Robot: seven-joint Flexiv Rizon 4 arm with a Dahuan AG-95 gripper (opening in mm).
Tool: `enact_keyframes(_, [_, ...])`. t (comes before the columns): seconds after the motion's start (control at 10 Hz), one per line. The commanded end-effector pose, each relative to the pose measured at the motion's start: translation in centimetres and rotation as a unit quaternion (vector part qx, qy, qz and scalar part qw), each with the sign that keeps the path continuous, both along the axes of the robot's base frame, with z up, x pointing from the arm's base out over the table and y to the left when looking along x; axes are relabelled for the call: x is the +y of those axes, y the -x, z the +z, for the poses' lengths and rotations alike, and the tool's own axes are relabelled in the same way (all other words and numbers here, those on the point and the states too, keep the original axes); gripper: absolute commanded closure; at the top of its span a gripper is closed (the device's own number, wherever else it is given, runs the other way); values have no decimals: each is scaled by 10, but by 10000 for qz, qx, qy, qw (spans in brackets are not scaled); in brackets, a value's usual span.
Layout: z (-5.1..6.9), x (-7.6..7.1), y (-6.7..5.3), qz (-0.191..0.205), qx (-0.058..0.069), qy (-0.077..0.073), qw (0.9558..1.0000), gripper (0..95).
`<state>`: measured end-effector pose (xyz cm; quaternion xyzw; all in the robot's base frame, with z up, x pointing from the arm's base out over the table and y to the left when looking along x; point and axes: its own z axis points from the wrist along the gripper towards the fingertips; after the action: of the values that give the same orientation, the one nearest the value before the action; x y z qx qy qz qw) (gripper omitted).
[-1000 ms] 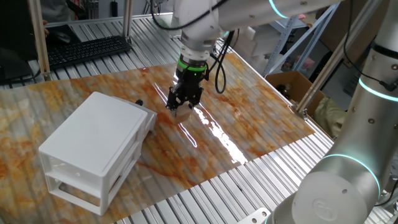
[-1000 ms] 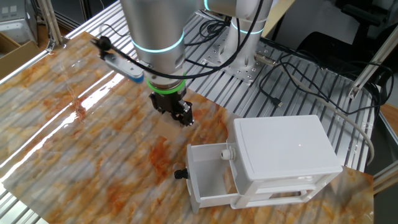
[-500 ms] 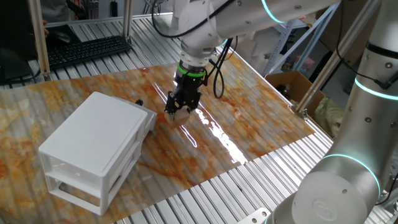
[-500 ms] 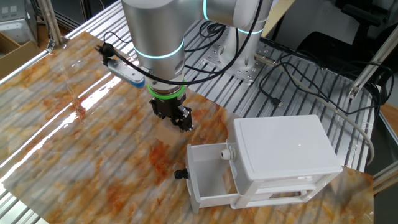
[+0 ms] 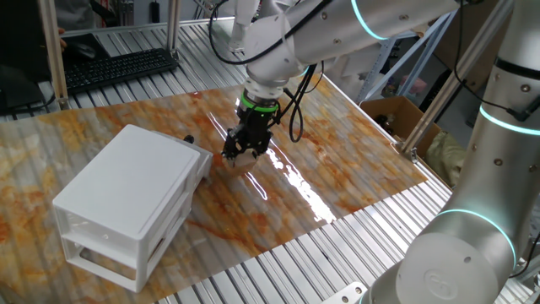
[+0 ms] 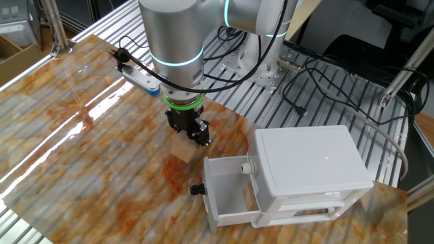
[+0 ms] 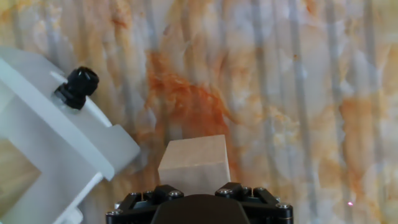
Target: Take something out of a drawer
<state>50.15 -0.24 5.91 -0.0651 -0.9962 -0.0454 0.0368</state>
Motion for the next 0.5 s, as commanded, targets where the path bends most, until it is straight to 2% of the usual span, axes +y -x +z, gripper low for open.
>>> enact_keyframes(0.1, [0, 0, 0, -79, 2, -58, 10000, 0])
enact_keyframes(0.5, [1, 0, 0, -85, 20, -65, 9999, 0])
